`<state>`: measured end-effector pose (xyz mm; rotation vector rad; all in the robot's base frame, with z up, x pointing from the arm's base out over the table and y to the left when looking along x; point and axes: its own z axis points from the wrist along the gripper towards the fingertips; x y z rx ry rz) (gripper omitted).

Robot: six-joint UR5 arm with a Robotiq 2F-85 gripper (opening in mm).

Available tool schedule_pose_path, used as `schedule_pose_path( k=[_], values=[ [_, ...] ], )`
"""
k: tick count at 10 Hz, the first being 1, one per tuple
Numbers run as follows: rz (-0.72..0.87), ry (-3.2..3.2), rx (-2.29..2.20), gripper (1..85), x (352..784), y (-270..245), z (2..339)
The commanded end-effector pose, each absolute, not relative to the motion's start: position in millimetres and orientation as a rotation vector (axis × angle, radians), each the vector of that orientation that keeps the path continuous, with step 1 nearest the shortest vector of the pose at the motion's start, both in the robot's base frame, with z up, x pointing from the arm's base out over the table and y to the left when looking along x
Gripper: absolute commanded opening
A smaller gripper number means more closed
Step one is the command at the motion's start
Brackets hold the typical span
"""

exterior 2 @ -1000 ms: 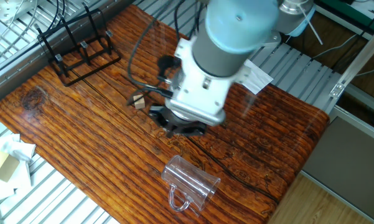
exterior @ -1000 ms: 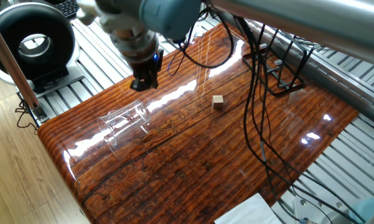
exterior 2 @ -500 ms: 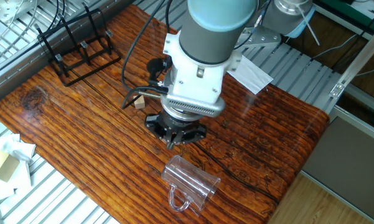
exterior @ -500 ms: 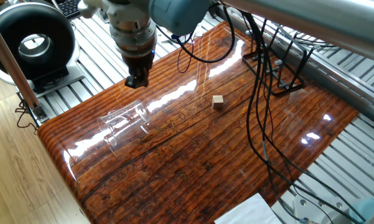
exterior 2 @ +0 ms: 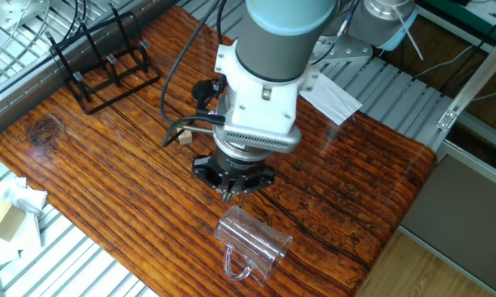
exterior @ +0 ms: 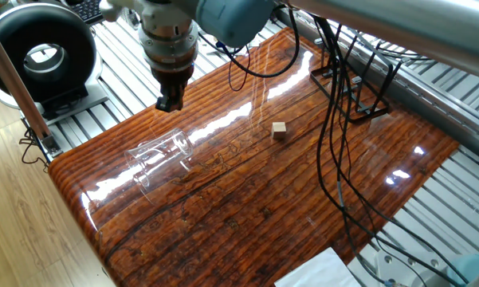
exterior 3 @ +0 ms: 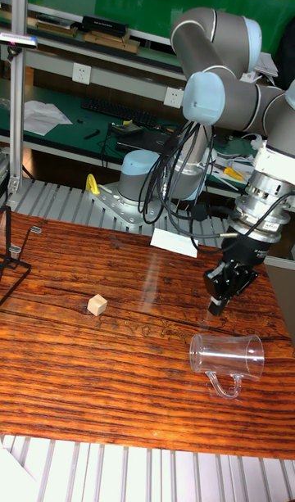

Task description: Take the cup off the cup rack

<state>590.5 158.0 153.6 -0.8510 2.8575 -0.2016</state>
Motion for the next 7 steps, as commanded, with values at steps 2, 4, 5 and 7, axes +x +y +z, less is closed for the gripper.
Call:
schedule_pose_path(
  k=[2,4,5,7],
  values=[
    [-0.317,2.922,-0.782,1.3,578.5,196.5,171.7],
    [-0.384,2.960,-0.663,1.3,577.7,234.6,174.7],
    [-0.413,2.958,-0.621,1.3,579.9,249.9,170.0],
    [-0.431,2.955,-0.574,1.3,583.3,268.3,160.6]
  ],
)
